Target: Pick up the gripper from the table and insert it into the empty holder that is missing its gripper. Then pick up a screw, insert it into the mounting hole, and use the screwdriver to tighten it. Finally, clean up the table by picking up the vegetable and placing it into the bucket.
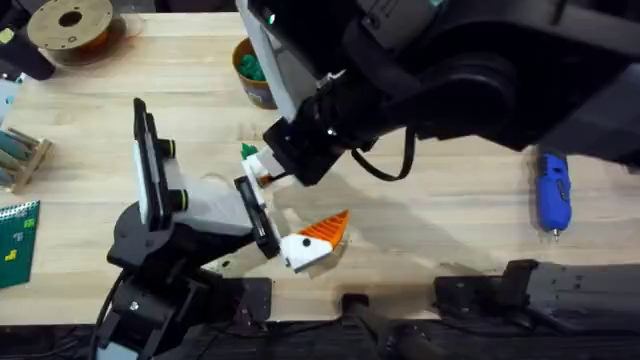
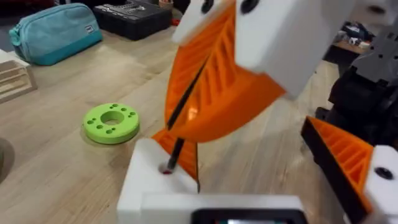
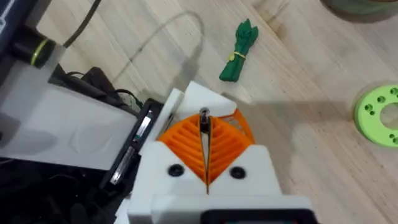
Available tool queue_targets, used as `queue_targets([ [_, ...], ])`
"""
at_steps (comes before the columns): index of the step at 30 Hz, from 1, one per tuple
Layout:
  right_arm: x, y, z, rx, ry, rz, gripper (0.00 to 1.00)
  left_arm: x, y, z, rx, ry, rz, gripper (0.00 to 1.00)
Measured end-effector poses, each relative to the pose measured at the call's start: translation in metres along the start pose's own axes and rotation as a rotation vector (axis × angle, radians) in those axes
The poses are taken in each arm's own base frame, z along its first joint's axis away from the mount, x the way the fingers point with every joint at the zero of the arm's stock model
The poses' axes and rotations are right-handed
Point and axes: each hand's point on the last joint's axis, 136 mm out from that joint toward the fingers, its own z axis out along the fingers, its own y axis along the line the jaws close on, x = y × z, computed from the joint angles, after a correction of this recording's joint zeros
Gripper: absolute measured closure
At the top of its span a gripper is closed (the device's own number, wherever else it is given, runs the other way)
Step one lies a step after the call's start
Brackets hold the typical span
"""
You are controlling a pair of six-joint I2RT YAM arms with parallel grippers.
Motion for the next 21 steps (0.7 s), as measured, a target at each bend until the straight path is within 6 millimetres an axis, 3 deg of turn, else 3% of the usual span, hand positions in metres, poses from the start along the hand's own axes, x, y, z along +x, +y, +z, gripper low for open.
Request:
queue_targets([
  [5, 0.0017, -0.0015, 0.0086, 0.004, 0.020, 0.003, 0.994, 0.0004, 0.0006, 0.0000, -0.003, 0.001, -0.008, 0.014],
  [21, -0.0001, -0.0012, 0.0085, 0.003, 0.013, 0.002, 0.994, 0.0004, 0.0002, 0.0000, -0.001, 0.002, -0.006, 0.014],
])
